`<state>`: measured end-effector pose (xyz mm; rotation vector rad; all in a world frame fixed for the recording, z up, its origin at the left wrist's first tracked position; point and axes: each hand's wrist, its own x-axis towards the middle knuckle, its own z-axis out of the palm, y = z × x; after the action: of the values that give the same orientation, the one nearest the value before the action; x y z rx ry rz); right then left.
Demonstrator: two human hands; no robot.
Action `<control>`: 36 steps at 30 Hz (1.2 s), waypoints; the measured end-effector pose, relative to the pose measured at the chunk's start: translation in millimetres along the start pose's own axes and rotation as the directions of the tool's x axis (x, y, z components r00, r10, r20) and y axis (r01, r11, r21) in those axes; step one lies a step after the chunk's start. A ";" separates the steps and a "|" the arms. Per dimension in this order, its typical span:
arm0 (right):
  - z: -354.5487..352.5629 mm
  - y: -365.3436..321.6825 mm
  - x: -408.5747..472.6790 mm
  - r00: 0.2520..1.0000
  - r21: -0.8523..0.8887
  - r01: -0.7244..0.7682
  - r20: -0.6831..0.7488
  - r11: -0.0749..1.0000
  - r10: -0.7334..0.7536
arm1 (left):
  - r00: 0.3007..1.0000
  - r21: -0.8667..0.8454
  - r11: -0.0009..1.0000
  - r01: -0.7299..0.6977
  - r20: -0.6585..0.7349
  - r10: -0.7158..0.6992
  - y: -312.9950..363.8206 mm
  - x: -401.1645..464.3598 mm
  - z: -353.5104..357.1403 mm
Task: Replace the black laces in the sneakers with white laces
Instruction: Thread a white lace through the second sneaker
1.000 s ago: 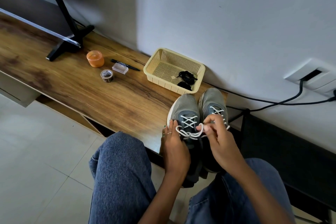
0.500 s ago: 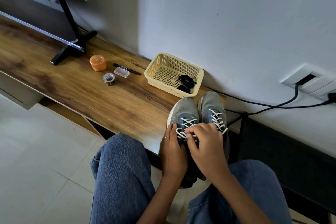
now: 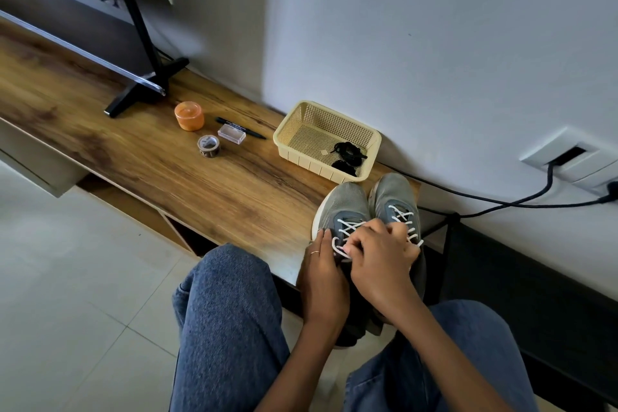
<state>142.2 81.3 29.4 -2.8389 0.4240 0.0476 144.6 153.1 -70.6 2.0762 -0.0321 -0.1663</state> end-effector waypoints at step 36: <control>-8.3 26.8 3.3 1.000 0.522 -0.029 0.017 0.852 0.024 | 0.999 0.068 0.996 -0.050 -0.009 0.050 5.4 -1.4 -3.6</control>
<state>137.4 53.5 30.2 -2.2914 0.4007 -0.0436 143.9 153.7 -64.1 2.1418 -0.0842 -0.1249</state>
